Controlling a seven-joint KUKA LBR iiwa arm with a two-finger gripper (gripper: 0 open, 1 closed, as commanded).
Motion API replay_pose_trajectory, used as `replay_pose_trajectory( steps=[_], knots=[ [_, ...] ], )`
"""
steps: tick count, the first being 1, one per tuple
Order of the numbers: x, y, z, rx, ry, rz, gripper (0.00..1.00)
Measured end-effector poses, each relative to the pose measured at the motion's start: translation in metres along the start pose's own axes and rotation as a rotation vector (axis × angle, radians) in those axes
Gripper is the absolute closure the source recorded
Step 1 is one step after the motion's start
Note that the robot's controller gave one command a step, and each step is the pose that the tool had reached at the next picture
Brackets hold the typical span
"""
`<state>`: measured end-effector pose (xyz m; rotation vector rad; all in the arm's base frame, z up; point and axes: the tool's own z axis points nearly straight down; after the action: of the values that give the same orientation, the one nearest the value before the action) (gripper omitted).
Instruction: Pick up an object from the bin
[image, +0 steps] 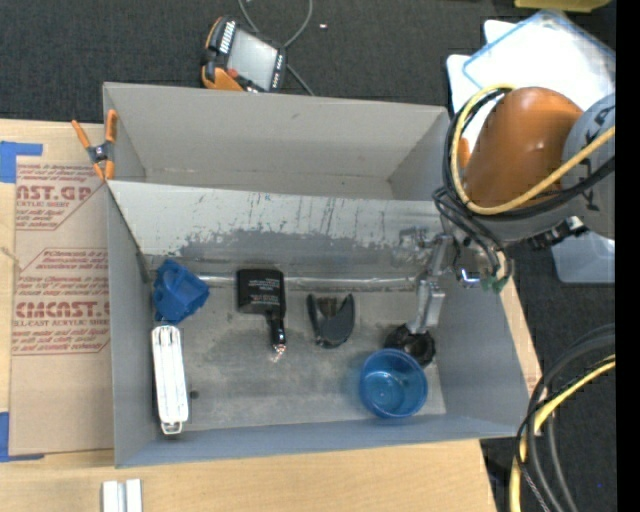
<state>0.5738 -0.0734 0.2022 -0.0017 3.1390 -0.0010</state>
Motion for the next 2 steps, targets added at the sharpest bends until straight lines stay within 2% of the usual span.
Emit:
replay_pose_trajectory(
  steps=[1,2],
  knots=[
    [0.0,0.0,0.0,0.0,0.0,0.0,0.0],
    [0.012,0.024,0.03,-0.002,0.001,0.039,0.0]
  ],
)
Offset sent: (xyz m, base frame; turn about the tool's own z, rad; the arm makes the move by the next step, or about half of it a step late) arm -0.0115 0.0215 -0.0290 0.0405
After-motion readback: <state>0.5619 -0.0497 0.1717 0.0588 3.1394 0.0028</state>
